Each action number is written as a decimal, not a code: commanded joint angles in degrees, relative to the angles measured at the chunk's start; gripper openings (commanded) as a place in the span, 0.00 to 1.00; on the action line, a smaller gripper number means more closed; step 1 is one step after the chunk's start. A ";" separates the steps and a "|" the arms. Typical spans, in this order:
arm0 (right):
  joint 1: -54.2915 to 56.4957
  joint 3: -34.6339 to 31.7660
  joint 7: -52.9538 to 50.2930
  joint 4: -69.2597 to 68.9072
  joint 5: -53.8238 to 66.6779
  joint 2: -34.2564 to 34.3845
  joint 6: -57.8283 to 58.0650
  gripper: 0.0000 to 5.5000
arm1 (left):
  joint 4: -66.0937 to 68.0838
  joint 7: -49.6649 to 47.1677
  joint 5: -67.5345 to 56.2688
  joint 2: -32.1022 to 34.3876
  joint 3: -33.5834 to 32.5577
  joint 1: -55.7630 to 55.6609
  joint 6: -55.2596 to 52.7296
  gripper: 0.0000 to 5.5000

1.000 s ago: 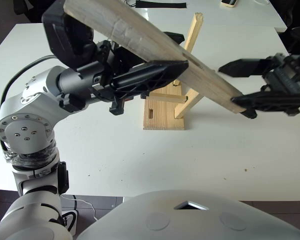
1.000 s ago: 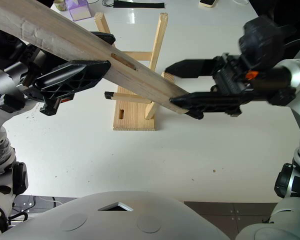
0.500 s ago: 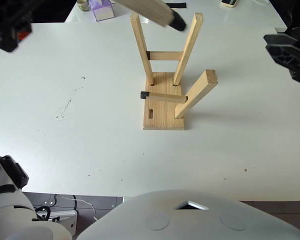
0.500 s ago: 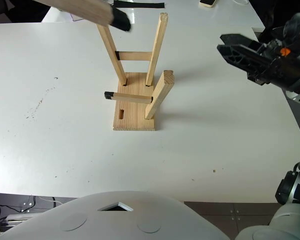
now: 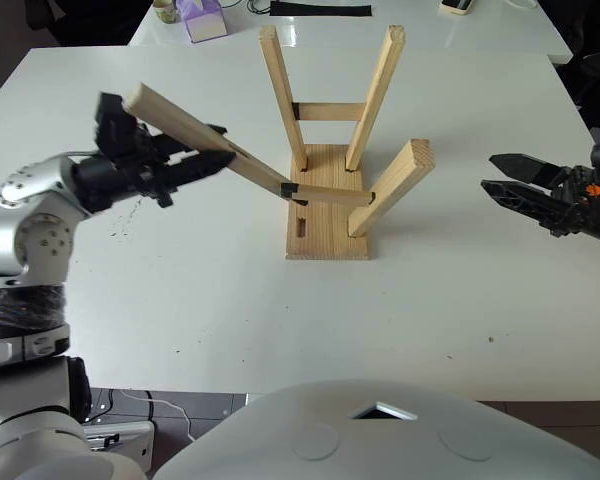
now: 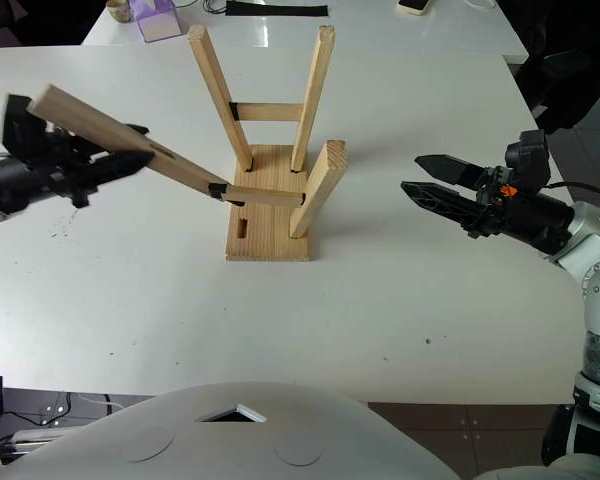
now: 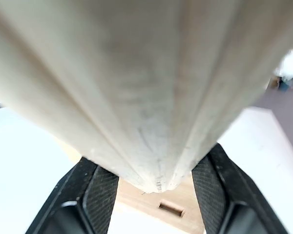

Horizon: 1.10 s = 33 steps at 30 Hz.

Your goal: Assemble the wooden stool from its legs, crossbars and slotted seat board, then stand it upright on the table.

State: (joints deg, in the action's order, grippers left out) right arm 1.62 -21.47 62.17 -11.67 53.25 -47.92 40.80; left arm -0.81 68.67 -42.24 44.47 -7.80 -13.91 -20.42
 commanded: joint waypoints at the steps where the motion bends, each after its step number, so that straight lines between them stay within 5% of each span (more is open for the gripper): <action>1: 1.52 1.87 0.21 -0.64 -0.33 0.32 0.58 0.61 | 4.65 1.70 6.21 -0.86 1.37 -1.11 6.06 0.38; 13: 2.01 3.21 0.07 -1.34 -0.64 0.65 0.31 0.61 | -1.17 11.16 2.31 1.68 2.11 -2.16 -2.43 0.38; 33: 0.24 4.93 0.78 -3.63 -2.50 1.42 -1.18 0.61 | -0.68 14.10 8.20 0.89 4.75 -6.32 1.19 0.38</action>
State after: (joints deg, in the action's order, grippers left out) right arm 2.58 -16.32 63.22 -14.22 51.45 -46.82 40.29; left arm -2.02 82.32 -35.01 44.68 -3.47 -19.38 -20.37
